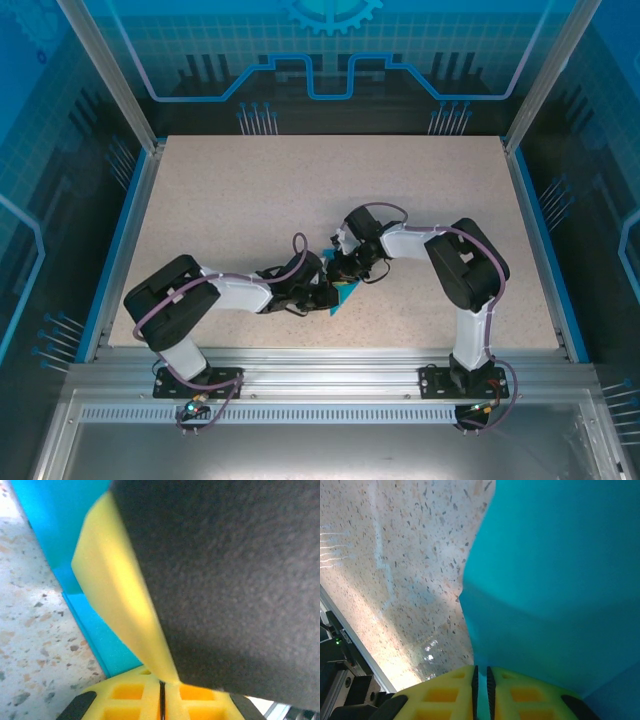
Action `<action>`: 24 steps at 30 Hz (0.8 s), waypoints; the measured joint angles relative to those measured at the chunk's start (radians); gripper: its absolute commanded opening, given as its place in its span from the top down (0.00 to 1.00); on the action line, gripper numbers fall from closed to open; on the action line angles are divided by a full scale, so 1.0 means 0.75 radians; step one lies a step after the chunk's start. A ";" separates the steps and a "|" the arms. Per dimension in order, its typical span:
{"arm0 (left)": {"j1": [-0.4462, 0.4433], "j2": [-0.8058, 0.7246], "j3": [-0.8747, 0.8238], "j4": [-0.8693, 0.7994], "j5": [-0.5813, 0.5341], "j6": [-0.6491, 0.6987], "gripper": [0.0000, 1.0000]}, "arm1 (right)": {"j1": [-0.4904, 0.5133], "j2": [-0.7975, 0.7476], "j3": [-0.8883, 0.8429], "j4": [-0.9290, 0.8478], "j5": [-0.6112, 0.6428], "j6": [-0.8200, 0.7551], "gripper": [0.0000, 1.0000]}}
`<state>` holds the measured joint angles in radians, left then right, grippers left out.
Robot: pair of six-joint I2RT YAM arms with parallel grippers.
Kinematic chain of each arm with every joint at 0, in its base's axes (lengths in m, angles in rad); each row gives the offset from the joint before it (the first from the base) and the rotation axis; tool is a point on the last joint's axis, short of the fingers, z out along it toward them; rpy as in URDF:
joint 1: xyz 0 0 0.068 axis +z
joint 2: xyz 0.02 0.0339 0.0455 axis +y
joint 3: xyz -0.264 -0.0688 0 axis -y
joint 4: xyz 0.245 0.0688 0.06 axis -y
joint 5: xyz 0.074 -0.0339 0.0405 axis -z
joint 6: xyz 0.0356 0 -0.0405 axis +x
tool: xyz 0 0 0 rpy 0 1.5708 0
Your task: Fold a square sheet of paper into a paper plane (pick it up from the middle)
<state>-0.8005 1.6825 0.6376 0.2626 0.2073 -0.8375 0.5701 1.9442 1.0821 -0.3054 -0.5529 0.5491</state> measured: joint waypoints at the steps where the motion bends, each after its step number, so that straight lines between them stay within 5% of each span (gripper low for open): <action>1: -0.001 0.002 -0.014 0.030 -0.001 -0.004 0.91 | -0.003 -0.003 0.000 -0.001 0.001 0.000 0.82; 13: -0.001 0.002 -0.090 0.187 -0.001 -0.033 0.92 | -0.139 -0.332 -0.072 0.031 0.073 0.026 0.81; 24: -0.004 0.019 -0.071 0.181 0.009 -0.035 0.93 | -0.024 -0.126 -0.095 0.100 0.060 0.053 0.85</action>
<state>-0.8032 1.6970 0.5846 0.3985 0.2138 -0.8639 0.5518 1.8500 1.0111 -0.2302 -0.5083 0.5888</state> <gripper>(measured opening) 0.078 0.161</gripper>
